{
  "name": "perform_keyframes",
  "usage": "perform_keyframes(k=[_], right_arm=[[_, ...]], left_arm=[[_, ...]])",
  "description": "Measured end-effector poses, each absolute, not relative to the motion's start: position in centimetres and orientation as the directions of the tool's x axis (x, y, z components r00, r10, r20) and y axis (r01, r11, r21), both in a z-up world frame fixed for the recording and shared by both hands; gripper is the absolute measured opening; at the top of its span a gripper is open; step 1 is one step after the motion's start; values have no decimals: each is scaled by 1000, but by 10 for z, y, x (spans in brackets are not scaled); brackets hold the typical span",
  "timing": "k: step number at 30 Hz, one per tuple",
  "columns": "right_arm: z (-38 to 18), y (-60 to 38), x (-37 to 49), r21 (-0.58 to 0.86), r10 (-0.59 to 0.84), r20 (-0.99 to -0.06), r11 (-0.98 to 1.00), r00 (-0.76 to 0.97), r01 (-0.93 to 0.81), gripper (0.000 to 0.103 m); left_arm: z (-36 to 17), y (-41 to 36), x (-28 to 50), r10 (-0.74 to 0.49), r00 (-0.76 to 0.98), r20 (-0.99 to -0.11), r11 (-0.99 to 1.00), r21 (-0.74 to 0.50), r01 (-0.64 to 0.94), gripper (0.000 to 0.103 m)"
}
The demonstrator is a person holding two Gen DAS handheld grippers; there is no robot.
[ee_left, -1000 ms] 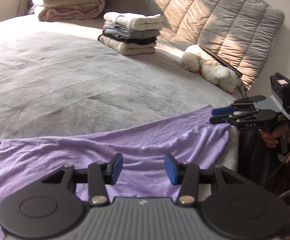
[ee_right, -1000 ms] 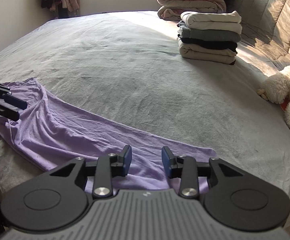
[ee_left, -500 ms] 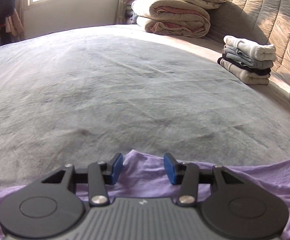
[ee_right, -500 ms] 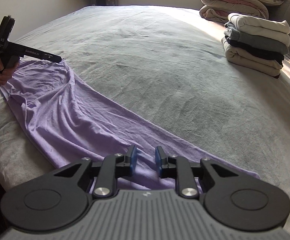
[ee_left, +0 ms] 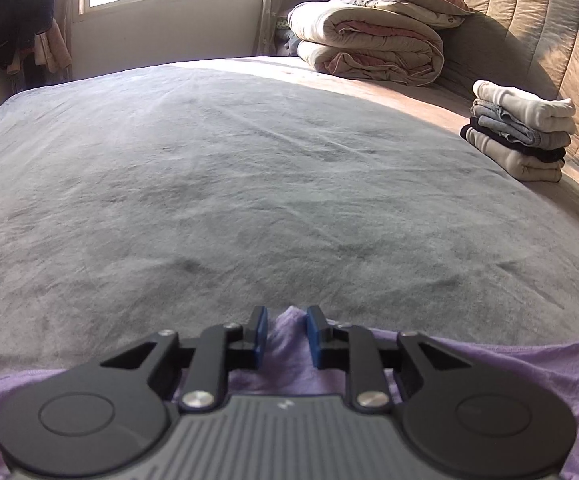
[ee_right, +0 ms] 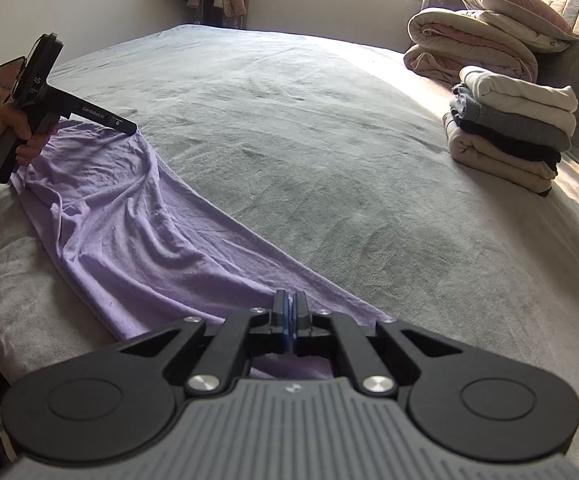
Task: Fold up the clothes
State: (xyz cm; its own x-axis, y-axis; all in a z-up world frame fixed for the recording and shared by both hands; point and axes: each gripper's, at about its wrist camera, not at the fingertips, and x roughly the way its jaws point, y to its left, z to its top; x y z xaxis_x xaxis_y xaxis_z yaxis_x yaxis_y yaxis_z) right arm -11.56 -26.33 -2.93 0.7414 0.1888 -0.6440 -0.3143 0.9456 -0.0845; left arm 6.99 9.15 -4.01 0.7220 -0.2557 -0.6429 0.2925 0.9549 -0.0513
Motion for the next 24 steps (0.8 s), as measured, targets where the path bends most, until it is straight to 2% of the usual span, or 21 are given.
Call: perform_keyframes(k=[3,6,8,9,10,13,19,24], right_arm=[[-21,-263,-117,-115,167,-608,949,776,-295,1],[-24,-262,-114,-138,144,-616,948,775,-286,1],[-29,-262,-110,-145,129,-627,950,768,-277,1],[-31,-262,-109,-146,122,-631,951,766,-272,1],[-34,-262,-108,-146,116,-634,953,764,-265,1],[-36,-258,-111,-176,82,-620,955,781,-240,1],[-27,-252,-128,-276,6,-523,945,852,-175,1],[-41,-257,-111,-260,-2,-567,949,824,-177,1]], left_arm=[[-43,91,71,-242,721,-649,958,-41,285,32],[-46,90,69,-237,733,-638,960,-36,279,32],[-47,89,66,-237,745,-624,961,-40,272,21],[-48,89,65,-237,751,-616,962,-42,269,6],[-49,88,64,-237,757,-609,963,-44,266,4],[-50,87,60,-237,775,-586,965,-51,257,3],[-52,87,53,-231,810,-539,971,-68,231,3],[-58,79,56,-197,808,-555,975,-24,221,3]])
